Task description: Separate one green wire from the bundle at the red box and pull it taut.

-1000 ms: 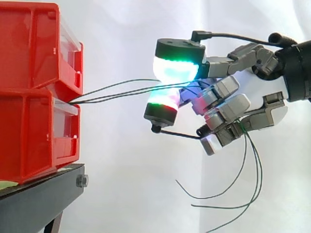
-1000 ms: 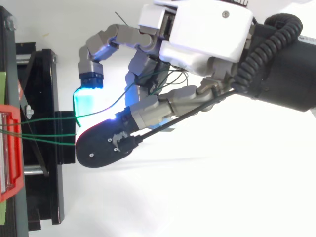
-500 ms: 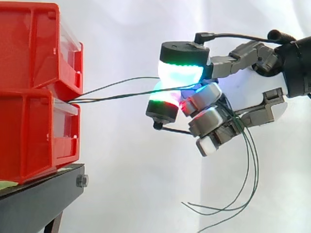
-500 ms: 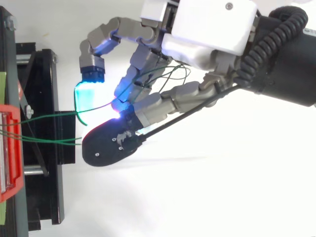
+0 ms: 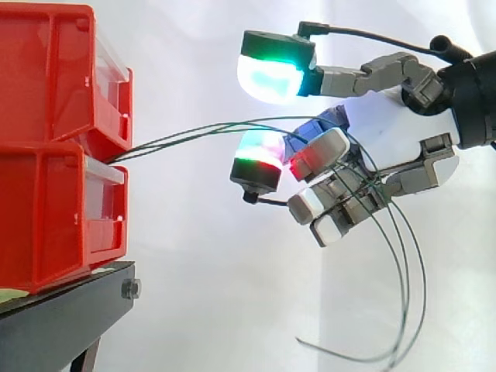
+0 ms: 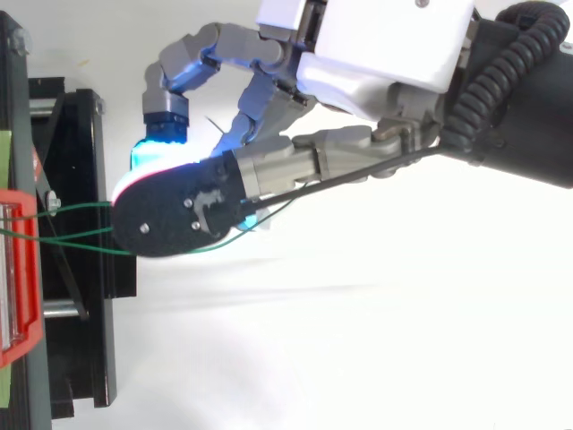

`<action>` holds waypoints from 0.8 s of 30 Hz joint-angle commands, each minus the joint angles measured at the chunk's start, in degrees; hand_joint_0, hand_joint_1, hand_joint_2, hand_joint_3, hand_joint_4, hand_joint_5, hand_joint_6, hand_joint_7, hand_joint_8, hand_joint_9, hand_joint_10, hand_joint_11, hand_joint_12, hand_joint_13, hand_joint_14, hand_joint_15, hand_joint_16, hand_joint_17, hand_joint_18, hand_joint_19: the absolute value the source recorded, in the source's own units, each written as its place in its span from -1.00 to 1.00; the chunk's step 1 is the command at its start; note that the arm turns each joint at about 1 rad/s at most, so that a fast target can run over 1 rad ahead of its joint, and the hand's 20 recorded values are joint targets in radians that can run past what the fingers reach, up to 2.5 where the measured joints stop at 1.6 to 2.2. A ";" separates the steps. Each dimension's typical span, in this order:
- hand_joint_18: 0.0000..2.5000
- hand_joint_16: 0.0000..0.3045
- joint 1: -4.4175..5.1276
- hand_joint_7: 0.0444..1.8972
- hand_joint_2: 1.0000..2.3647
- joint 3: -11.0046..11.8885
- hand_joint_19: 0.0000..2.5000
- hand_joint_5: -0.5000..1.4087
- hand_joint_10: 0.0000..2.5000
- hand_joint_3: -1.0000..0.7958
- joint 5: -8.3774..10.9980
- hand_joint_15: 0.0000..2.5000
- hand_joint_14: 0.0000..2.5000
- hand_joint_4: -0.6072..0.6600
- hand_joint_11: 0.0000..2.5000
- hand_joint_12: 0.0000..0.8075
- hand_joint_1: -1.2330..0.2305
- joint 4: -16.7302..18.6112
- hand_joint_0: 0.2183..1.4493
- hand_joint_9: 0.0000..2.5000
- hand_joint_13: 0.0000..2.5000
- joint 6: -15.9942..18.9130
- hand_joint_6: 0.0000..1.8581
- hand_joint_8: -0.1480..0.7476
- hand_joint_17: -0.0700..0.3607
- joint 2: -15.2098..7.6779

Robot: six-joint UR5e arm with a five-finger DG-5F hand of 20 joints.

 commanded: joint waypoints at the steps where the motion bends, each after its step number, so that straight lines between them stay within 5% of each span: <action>1: -0.38 -0.61 0.00 0.25 -1.00 0.20 -0.46 -0.62 -0.98 -0.44 0.00 -0.34 -0.98 0.19 0.13 0.04 -0.06 -0.03 -0.49 0.03 -0.25 0.00 -0.18 0.02 -0.06 0.02; 12: -0.41 -0.63 -0.09 0.36 -0.98 0.46 -0.45 -0.65 -0.98 -0.20 0.00 -0.34 -0.98 0.21 0.13 0.02 -0.33 -0.73 -0.39 -0.01 -0.28 0.00 -0.10 -0.01 -0.08 0.02; 19: -0.40 -0.61 0.00 0.26 -1.00 0.37 -0.45 -0.66 -0.98 -0.44 0.35 -0.34 -0.98 0.23 0.13 0.03 -0.27 -0.73 -0.46 0.00 -0.27 0.00 -0.08 0.01 -0.06 -0.07; 24: -0.38 -0.61 0.00 0.25 -1.00 0.37 -0.45 -0.66 -0.98 -0.44 0.44 -0.34 -0.98 0.24 0.13 0.04 -0.26 -0.73 -0.49 0.00 -0.25 -0.09 -0.08 0.02 -0.05 0.02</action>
